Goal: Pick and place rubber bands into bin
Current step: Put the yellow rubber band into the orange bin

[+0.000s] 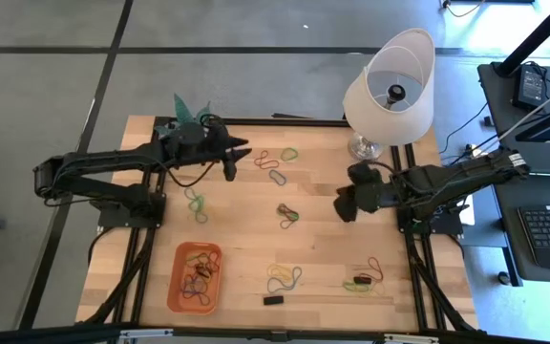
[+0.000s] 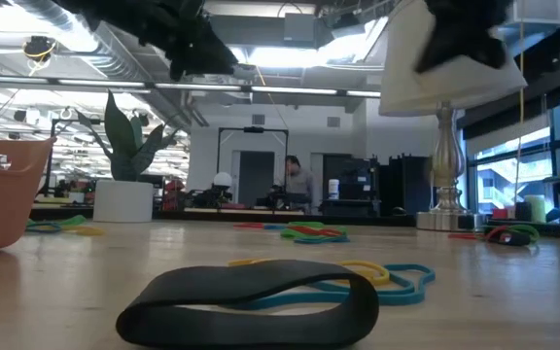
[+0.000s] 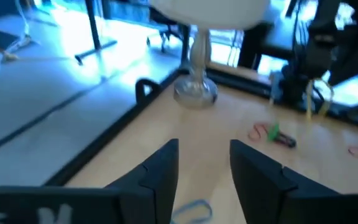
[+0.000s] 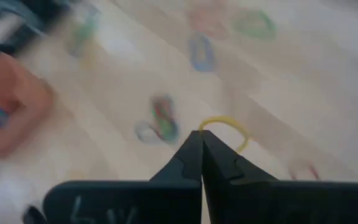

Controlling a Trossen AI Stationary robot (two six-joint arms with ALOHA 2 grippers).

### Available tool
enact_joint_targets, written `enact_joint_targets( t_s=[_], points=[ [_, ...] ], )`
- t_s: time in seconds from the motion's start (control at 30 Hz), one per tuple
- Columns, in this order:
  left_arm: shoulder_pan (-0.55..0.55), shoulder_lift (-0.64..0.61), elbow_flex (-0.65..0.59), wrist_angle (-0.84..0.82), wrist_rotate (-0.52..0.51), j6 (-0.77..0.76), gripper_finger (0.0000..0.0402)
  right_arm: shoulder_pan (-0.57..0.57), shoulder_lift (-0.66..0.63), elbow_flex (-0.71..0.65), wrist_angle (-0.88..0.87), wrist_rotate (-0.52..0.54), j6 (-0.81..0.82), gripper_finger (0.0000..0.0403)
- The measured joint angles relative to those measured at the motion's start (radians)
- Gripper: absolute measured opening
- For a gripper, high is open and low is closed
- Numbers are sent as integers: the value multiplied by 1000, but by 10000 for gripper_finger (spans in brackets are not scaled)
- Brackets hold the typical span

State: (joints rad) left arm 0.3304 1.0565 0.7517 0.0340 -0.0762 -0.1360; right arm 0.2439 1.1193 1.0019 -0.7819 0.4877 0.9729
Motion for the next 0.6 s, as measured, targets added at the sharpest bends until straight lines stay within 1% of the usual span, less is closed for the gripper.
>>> enact_joint_targets(
  t_s=[0.07, 0.1, 0.2, 0.23, 0.4, 0.5, 0.6],
  points=[
    [-3, 4, 0, 51, -1, 0, 140, -24, 9, 0, 113, 0, -105, 0],
    [-4, 8, 0, 78, 21, 3, 140, -37, 13, 0, 174, -6, -158, 0],
    [-15, 25, 1, 146, 141, 34, 134, -77, 31, 1, 339, -51, -299, 0],
    [-27, 32, 1, 159, 163, 32, 132, -90, 40, 1, 390, -76, -339, 0],
    [-111, 124, 4, 265, 120, 5, 128, -152, 96, 1, 570, -209, -489, 0],
    [-158, 201, 39, 279, 94, 27, 131, -180, 134, 1, 622, -264, -544, 0],
    [-186, 275, 99, 285, 94, 53, 134, -198, 162, 1, 648, -297, -564, 0]
  ],
)
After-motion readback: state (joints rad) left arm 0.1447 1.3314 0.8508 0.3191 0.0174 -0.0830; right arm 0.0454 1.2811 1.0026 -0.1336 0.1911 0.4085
